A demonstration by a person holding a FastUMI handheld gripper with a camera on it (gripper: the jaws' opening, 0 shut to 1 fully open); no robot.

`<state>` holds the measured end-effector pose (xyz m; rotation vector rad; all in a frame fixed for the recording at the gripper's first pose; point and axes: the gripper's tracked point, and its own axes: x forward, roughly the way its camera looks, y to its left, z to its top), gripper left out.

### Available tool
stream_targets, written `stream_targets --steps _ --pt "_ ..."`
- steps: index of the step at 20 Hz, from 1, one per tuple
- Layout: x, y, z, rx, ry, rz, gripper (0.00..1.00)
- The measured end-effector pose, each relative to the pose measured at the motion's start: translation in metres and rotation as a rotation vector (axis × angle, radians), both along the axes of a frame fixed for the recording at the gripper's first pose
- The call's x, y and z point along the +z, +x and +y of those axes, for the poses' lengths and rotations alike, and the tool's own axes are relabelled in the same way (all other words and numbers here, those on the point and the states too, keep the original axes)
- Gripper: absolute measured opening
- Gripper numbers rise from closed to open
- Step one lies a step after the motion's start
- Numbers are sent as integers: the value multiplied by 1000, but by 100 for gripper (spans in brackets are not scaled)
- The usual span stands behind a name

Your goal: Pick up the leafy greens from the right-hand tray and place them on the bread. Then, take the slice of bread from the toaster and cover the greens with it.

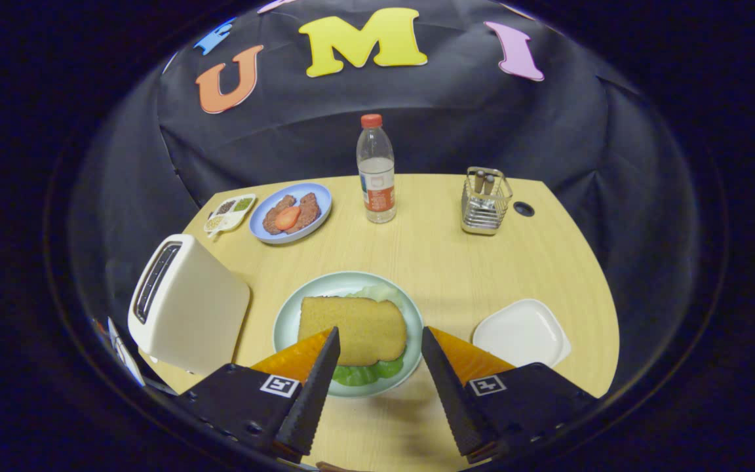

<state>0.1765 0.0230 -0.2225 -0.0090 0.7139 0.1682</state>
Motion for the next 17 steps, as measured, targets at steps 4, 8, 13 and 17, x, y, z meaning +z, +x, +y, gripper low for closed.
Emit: stream_targets --steps 4,8,13,17 --pt "58 -38 5 -28 -12 -152 84" --pt "134 -89 10 -38 -27 -345 89" --pt "192 -161 7 -63 -40 -500 95" --pt "222 -207 -4 -126 -60 -619 96"
